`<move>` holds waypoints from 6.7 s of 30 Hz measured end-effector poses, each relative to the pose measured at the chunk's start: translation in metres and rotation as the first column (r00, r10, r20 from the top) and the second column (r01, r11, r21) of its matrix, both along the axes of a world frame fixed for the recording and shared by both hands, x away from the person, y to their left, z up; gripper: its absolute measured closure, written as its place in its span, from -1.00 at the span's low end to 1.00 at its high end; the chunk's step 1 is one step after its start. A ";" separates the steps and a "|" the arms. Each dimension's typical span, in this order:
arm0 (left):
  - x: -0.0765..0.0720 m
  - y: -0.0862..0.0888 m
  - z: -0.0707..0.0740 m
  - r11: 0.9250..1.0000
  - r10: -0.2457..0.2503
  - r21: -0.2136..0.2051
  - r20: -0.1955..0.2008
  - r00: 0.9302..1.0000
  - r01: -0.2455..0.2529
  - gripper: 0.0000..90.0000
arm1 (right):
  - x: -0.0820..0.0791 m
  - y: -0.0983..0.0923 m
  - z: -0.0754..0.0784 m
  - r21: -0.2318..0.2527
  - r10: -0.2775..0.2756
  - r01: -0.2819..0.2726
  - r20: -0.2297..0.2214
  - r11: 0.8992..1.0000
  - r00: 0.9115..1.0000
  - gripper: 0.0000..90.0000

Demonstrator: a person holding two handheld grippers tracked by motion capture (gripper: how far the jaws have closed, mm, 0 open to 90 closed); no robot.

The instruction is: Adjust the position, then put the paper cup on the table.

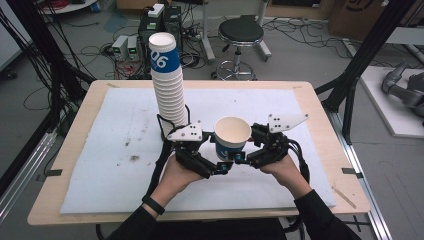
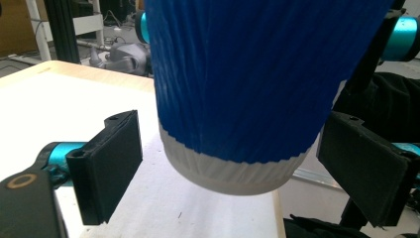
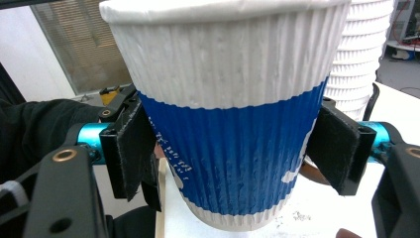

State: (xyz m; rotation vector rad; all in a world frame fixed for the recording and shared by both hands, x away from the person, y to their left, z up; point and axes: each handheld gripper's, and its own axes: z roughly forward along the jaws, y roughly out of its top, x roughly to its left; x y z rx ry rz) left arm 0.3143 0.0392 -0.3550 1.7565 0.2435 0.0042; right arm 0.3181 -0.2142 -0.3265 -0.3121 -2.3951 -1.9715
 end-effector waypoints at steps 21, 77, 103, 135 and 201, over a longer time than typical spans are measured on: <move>-0.002 0.000 -0.001 1.000 -0.024 -0.003 0.017 1.000 0.024 -0.35 | -0.001 0.004 -0.002 -0.008 0.014 -0.014 -0.011 1.000 1.000 -0.54; -0.004 -0.001 0.001 0.998 -0.040 -0.039 0.013 0.999 0.040 -0.41 | -0.004 0.006 -0.001 0.029 0.028 -0.028 -0.013 0.999 1.000 -0.58; -0.003 -0.002 0.000 0.999 -0.026 -0.019 0.021 0.999 0.027 -0.63 | -0.005 0.004 0.003 0.050 0.009 -0.009 -0.004 0.999 1.000 -0.57; -0.012 0.069 0.022 0.989 0.143 -0.053 0.101 0.985 -0.138 -0.69 | 0.003 -0.036 0.006 0.041 -0.121 0.119 0.038 0.992 0.992 -0.56; -0.031 0.134 0.000 0.940 0.341 -0.029 0.122 0.932 -0.340 -0.68 | 0.027 -0.085 0.013 0.055 -0.345 0.341 0.084 0.938 0.935 -0.55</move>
